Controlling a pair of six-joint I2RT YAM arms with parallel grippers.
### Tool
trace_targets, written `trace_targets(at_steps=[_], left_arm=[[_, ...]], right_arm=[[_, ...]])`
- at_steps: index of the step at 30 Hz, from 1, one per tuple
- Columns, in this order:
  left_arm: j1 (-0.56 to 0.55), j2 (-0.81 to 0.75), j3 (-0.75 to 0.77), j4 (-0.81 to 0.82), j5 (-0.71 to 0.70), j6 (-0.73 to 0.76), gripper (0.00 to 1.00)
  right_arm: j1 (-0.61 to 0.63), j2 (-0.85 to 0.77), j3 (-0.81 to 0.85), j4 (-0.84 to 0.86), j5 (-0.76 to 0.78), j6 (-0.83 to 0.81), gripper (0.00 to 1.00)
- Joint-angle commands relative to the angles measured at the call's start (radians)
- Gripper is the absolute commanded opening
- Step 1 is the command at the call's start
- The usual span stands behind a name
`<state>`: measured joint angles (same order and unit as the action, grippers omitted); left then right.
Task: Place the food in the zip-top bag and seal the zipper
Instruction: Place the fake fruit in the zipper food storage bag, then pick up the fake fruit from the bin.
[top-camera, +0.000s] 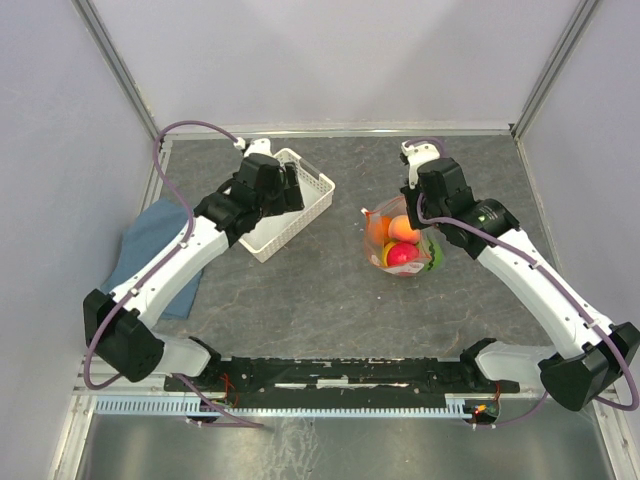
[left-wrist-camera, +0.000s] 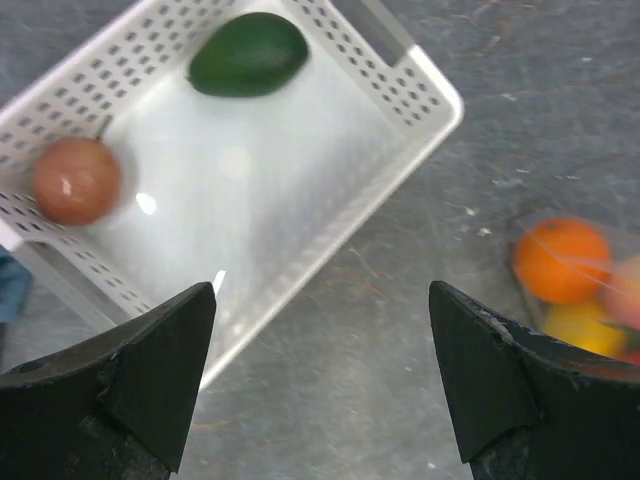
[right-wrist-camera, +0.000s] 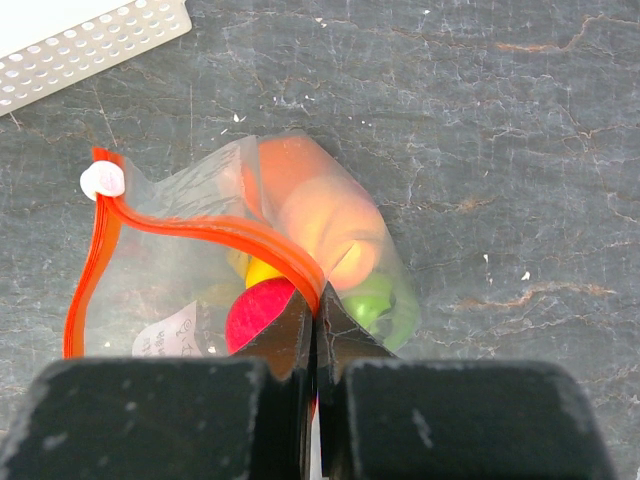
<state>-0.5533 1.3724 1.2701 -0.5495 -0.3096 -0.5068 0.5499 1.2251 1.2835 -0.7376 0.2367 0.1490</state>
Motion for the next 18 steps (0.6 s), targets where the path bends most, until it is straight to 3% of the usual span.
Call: trace_targets(at_steps=[1,6,11,18], left_arm=[[0.055,0.058,0.038,0.043,0.007,0.195,0.93],[0.111,0.139,0.074,0.185,0.101,0.338,0.98],[0.206,0.270,0.174,0.207,0.323,0.402,0.99],[0.285,0.435,0.250,0.240,0.481,0.597,1.00]], right_arm=[[-0.001,-0.023,-0.010,0.072,-0.006,-0.005,0.01],[0.001,-0.028,-0.014,0.074,-0.053,-0.002,0.01],[0.001,-0.040,-0.028,0.080,-0.105,0.005,0.01],[0.000,-0.054,-0.036,0.093,-0.127,0.007,0.01]])
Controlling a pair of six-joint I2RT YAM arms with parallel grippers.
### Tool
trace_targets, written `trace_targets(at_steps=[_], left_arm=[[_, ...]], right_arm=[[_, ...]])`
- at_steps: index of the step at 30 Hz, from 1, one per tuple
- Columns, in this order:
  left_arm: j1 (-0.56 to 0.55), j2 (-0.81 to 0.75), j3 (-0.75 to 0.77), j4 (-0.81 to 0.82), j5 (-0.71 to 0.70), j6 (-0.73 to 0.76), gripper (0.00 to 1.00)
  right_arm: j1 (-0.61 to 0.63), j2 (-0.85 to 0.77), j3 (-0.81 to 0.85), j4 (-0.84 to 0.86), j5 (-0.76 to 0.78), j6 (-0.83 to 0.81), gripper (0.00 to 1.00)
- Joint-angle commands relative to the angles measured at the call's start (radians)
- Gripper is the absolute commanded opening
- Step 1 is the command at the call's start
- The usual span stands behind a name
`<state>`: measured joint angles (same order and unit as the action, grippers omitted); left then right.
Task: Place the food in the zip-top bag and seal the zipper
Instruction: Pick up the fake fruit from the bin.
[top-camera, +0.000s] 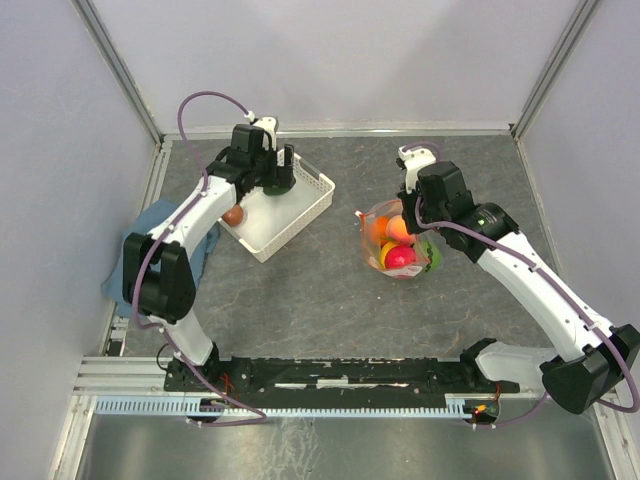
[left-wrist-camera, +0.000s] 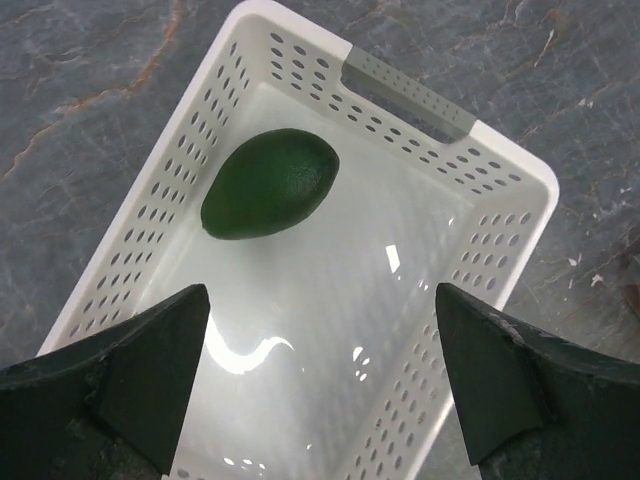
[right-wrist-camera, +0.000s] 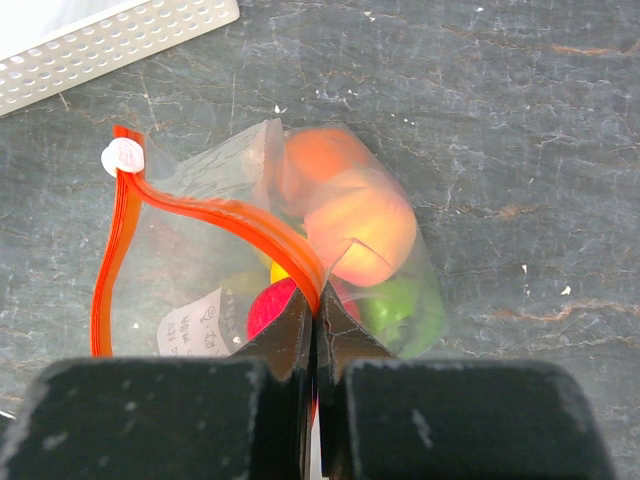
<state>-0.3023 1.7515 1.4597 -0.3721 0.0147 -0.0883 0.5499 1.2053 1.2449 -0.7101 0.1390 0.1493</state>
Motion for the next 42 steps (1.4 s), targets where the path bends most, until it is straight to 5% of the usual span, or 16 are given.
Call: trace_targets(at_steps=[1,5,16,28,42], left_arm=[[0.043,0.070,0.057,0.081,0.179,0.219,0.99],[0.052,0.118,0.049,0.140,0.229,0.383,0.92],[0.056,0.317,0.179,0.073,0.209,0.660,0.94],[0.064,0.469,0.321,-0.021,0.267,0.679,0.88],[0.063,0.361,0.280,-0.074,0.322,0.642,0.60]], right_arm=[[0.001,-0.034,0.000,0.067,-0.039,0.009,0.01],[0.000,-0.028,-0.002,0.064,-0.055,0.011,0.01],[0.000,-0.010,-0.001,0.044,-0.045,0.001,0.01],[0.001,0.023,-0.009,0.038,-0.027,-0.009,0.01],[0.001,-0.005,-0.010,0.047,-0.029,-0.006,0.01]])
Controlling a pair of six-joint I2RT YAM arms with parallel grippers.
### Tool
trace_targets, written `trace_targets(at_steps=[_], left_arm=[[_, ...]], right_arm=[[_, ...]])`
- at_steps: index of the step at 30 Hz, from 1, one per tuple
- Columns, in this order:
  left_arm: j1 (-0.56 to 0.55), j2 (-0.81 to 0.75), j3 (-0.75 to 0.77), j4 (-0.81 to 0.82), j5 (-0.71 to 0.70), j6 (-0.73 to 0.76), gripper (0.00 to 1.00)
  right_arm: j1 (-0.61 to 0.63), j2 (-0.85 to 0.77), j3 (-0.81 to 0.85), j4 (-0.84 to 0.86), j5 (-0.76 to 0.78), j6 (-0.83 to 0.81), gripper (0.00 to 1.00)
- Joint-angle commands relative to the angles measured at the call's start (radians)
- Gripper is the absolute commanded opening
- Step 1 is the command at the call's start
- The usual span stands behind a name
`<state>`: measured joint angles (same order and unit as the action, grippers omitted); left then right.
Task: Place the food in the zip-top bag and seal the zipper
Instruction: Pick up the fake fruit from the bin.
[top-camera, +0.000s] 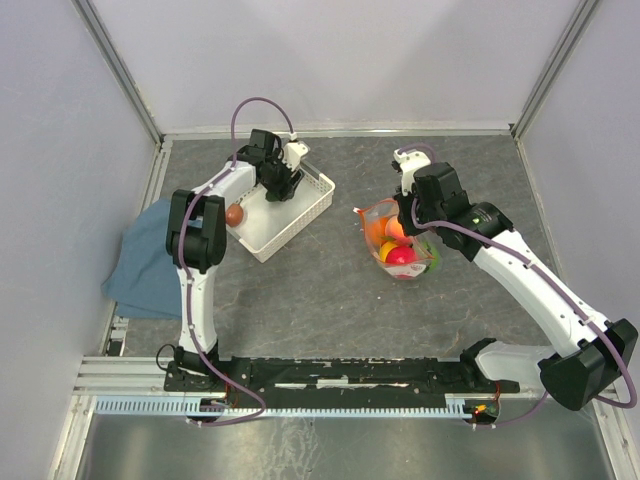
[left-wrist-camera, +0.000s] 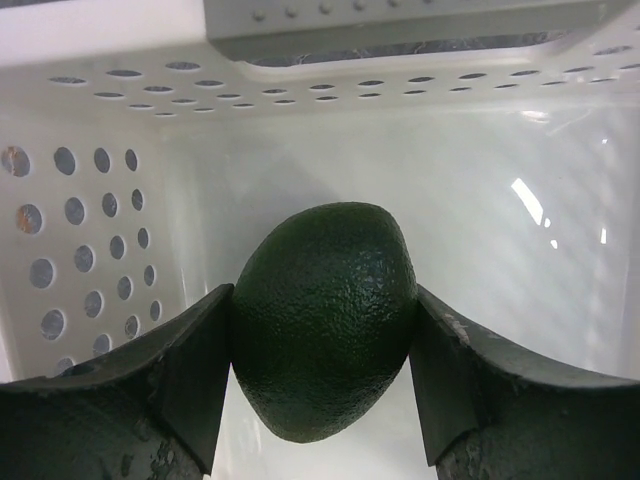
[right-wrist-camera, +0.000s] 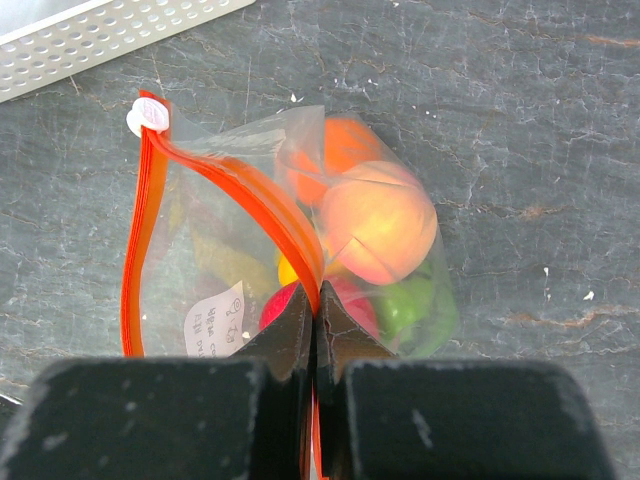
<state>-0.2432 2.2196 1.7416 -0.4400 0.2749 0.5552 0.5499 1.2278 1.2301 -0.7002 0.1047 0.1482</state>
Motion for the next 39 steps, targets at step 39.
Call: trace_targets(at_steps=[39], left_arm=[[-0.453,-1.015,-0.829,0.842,0.130,-0.462,0.51]], right_arm=[[0.001,-0.079,-0.009,0.033,0.035,0.028,0.02]])
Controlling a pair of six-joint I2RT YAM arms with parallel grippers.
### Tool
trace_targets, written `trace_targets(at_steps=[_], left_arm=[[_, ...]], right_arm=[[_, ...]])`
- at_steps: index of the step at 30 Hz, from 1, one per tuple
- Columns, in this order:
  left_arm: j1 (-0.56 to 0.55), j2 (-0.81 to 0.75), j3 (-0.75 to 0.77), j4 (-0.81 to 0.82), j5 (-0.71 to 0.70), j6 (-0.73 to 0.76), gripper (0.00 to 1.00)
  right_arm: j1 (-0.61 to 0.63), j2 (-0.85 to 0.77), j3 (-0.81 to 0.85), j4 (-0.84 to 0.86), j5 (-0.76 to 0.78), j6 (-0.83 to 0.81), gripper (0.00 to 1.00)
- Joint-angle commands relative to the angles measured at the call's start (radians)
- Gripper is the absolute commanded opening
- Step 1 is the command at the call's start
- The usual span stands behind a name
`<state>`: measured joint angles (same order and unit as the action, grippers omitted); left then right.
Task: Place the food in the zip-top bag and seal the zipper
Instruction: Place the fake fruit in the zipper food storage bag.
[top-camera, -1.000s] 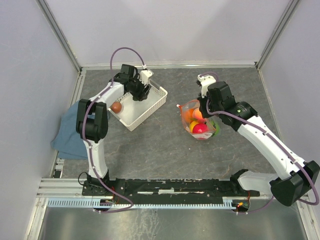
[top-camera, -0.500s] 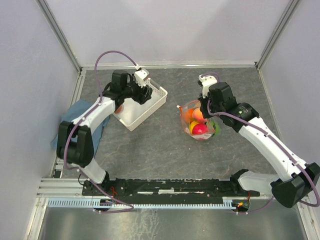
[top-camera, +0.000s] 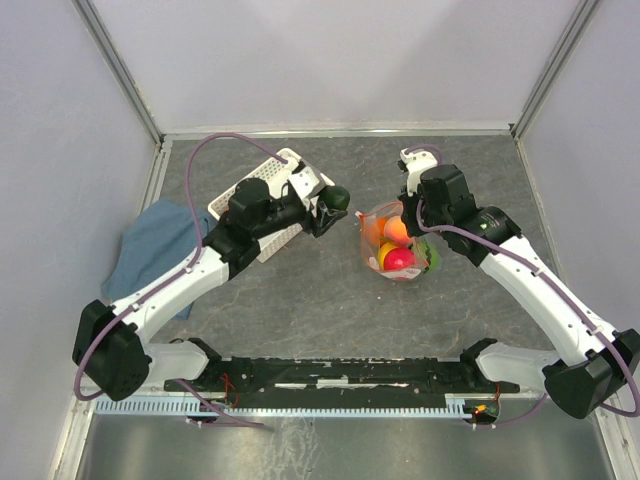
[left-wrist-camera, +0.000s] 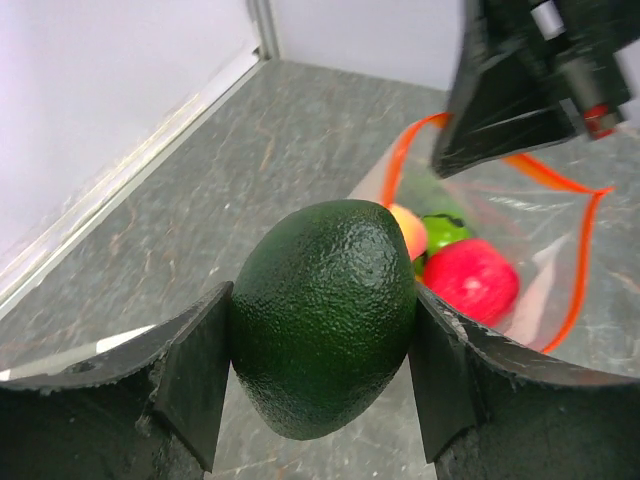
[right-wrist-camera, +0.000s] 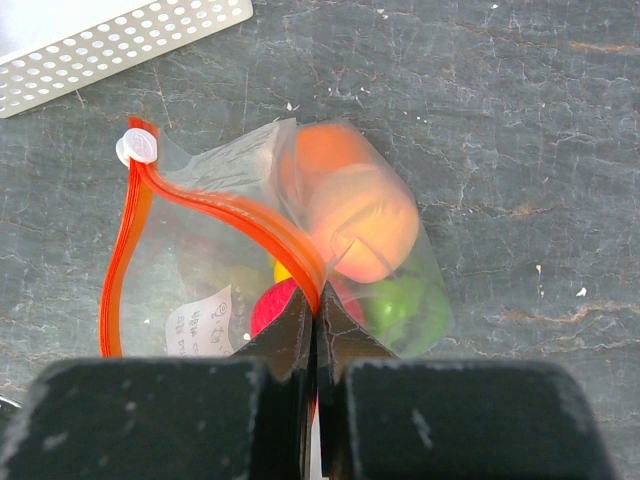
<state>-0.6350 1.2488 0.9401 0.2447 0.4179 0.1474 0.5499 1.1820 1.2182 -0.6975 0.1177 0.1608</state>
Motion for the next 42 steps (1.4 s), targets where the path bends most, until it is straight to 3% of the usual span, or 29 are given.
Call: trace_targets(at_steps=[1,10,30,42], left_arm=[[-0.084,-0.045,-0.036,0.175,-0.011,-0.055,0.51],[-0.223,0.039,-0.038,0.355,0.031,-0.064,0.51],[-0.262,0.304,0.040,0.435,0.029,-0.047,0.52],[-0.261,0.349,0.050,0.351,-0.179,-0.013,0.63]], right_arm=[[0.000,-0.033,0.004,0.029,0.022,0.016,0.02],[0.000,-0.031,0.011,0.023,0.013,0.022,0.02],[0.001,-0.035,0.022,0.011,-0.027,0.040,0.02],[0.000,-0.042,0.016,0.011,-0.024,0.039,0.02]])
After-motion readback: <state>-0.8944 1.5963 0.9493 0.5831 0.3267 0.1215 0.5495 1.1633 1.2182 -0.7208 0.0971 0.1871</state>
